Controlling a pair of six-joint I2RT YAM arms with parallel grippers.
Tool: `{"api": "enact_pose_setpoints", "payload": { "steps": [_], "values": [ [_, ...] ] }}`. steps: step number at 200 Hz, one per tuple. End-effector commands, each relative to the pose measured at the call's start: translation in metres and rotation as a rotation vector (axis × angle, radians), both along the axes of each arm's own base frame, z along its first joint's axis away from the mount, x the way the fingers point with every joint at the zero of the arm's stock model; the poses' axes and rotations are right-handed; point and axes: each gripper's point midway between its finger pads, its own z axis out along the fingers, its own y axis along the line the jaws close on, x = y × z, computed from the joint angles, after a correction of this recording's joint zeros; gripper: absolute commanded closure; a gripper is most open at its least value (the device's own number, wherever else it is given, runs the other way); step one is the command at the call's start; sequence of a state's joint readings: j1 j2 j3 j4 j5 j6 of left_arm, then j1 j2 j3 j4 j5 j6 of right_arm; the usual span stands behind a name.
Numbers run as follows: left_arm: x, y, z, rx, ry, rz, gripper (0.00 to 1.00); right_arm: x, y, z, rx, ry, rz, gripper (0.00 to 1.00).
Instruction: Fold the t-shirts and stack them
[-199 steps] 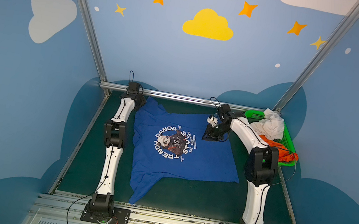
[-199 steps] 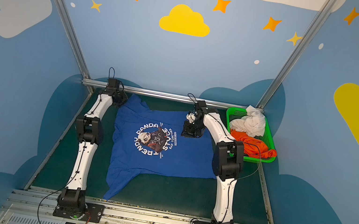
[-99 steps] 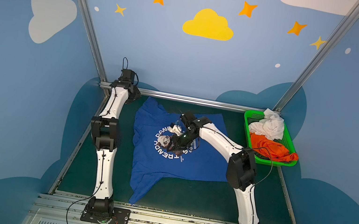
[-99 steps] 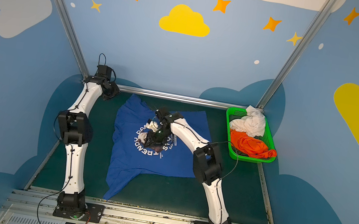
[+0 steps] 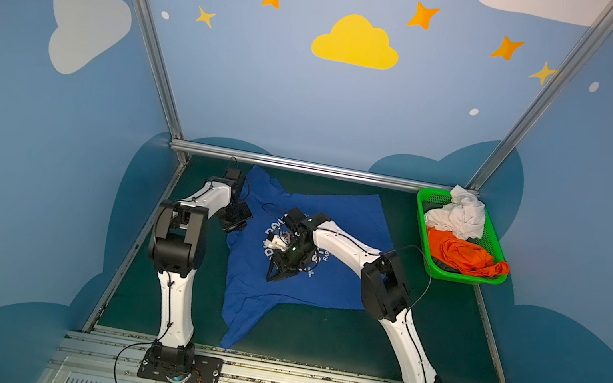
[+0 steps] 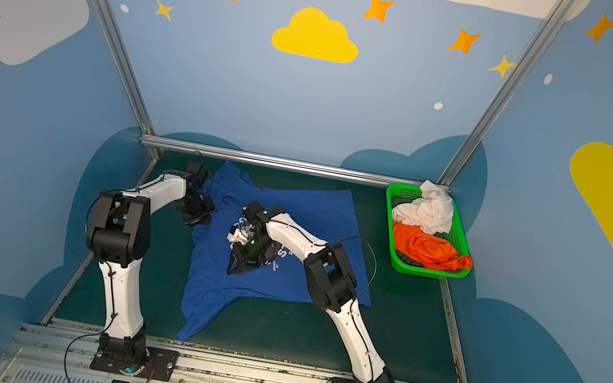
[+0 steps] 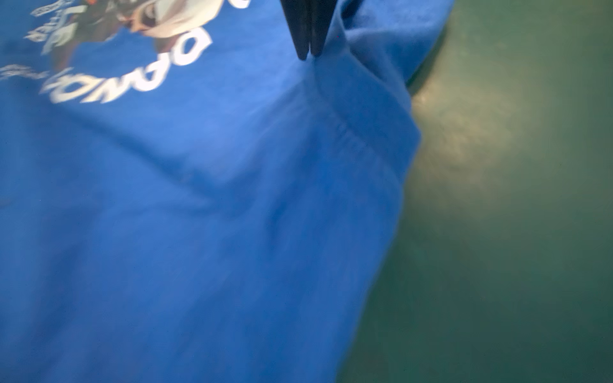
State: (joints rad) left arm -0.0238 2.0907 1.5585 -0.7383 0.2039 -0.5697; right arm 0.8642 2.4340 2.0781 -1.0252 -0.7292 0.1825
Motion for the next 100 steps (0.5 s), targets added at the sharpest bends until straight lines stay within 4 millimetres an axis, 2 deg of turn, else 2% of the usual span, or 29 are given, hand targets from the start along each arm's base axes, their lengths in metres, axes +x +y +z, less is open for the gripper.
{"api": "enact_pose_setpoints", "payload": {
  "steps": [1,54,80,100],
  "values": [
    [0.012,-0.011,0.002,-0.044,-0.047,-0.01,0.95,-0.014,0.003,-0.007,-0.004,0.05,0.036,0.64],
    [0.008,-0.006,-0.045,-0.011,0.068,-0.02,0.95,-0.033,0.001,-0.023,-0.048,0.081,0.081,0.59],
    [0.014,-0.006,-0.053,-0.006,0.091,-0.036,0.95,-0.038,0.0,-0.021,-0.042,0.07,0.097,0.57],
    [0.019,0.002,-0.055,0.043,0.112,-0.035,0.95,-0.046,0.0,-0.014,-0.02,0.084,0.115,0.57]
  ]
}}
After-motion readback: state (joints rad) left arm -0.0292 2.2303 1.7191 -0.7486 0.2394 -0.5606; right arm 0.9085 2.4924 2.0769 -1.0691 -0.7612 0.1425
